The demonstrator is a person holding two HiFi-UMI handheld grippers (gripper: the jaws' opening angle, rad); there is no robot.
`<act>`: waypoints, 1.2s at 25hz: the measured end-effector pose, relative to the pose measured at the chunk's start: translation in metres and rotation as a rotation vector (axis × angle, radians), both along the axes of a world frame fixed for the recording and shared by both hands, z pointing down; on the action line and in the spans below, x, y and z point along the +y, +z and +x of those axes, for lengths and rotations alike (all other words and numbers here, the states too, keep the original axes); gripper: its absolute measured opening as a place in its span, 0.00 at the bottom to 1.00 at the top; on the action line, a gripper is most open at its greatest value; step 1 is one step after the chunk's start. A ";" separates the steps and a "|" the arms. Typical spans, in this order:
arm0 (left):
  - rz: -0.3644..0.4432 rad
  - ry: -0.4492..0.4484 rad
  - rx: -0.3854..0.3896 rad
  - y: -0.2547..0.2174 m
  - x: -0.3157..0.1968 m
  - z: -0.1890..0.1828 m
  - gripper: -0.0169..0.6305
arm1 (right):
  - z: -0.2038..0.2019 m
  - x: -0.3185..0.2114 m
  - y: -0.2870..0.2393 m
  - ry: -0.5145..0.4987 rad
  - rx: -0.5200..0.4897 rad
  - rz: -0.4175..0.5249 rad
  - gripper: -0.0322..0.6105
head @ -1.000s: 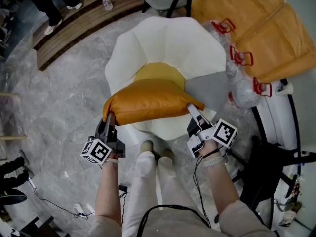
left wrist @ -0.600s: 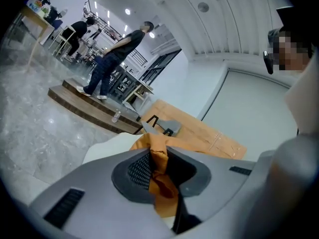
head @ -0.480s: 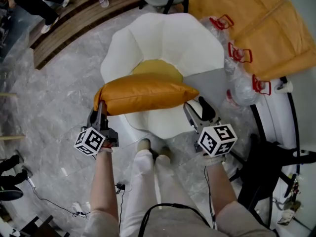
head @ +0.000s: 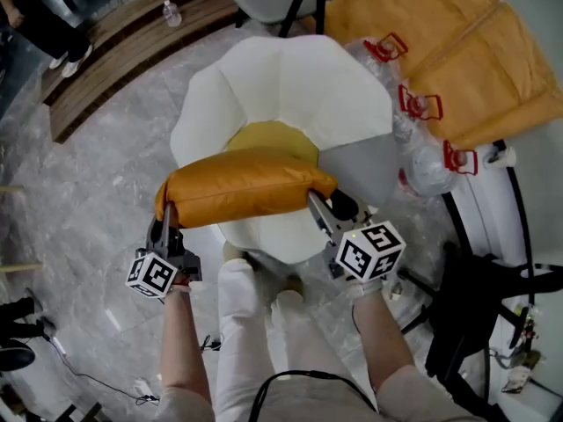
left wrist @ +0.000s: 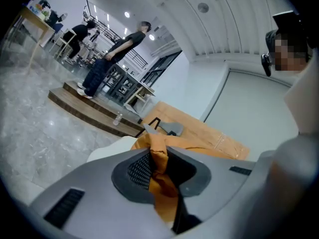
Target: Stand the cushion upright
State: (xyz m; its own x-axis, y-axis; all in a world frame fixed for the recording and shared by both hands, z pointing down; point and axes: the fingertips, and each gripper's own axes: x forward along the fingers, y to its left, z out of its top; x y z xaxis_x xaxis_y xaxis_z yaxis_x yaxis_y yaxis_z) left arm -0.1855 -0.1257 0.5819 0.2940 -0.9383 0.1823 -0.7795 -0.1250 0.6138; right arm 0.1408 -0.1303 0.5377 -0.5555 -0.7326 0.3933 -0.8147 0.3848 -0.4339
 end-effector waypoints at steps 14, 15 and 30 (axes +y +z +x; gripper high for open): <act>0.056 0.339 0.086 -0.037 -0.103 0.030 0.14 | 0.016 -0.026 -0.012 0.280 0.148 -0.008 0.12; 0.057 0.352 0.092 -0.038 -0.111 0.032 0.14 | 0.017 -0.028 -0.013 0.290 0.155 -0.013 0.12; 0.070 0.507 0.125 -0.053 -0.196 0.101 0.14 | 0.055 -0.035 -0.010 0.485 0.169 -0.058 0.12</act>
State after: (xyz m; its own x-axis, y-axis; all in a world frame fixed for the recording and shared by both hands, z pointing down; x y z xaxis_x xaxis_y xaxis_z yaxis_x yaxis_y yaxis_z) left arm -0.0843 -0.3221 0.5292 0.7297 -0.6813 0.0584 -0.5317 -0.5116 0.6750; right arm 0.1962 -0.1651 0.5277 -0.0828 -0.8644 0.4959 -0.9539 -0.0753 -0.2906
